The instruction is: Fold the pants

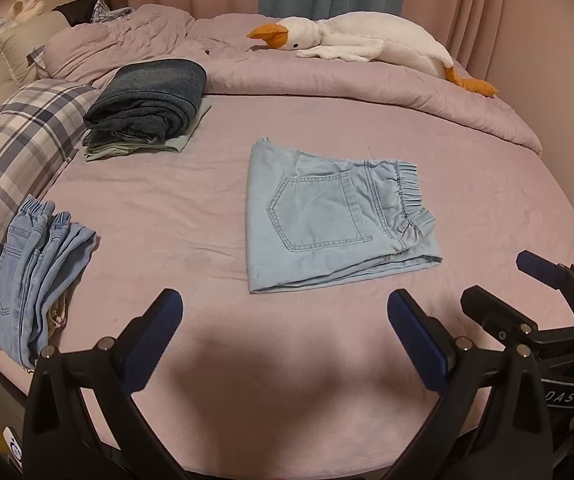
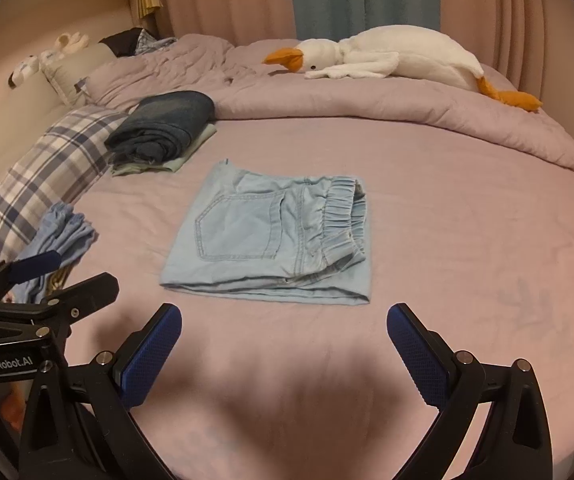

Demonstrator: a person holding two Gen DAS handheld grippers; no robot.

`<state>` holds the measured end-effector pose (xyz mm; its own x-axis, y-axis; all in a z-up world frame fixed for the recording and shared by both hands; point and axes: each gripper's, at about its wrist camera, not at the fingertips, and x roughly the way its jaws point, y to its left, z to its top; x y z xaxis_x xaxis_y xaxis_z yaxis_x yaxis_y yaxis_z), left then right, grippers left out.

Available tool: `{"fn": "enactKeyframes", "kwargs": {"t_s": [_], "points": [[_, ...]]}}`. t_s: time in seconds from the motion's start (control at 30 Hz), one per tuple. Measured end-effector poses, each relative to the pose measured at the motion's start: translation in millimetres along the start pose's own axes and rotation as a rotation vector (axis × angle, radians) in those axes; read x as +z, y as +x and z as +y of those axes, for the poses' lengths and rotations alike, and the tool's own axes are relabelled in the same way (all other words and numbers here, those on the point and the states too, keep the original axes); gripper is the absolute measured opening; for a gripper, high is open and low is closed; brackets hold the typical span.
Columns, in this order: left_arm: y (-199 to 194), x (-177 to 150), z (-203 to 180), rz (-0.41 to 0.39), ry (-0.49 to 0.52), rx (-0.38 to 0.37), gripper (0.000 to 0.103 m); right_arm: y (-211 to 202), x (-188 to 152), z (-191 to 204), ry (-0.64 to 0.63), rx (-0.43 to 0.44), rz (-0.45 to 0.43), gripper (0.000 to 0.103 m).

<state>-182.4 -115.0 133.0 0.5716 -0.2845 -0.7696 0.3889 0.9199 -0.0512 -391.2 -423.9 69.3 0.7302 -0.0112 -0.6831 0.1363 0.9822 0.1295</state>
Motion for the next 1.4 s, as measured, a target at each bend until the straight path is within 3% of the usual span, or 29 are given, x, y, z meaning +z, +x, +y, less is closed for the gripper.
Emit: {"fn": "enactKeyframes", "kwargs": {"t_s": [1.4], "points": [[4.2, 0.4, -1.7, 0.004, 0.007, 0.001, 0.103, 2.0, 0.9, -0.4, 0.015, -0.008, 0.001, 0.102]]}}
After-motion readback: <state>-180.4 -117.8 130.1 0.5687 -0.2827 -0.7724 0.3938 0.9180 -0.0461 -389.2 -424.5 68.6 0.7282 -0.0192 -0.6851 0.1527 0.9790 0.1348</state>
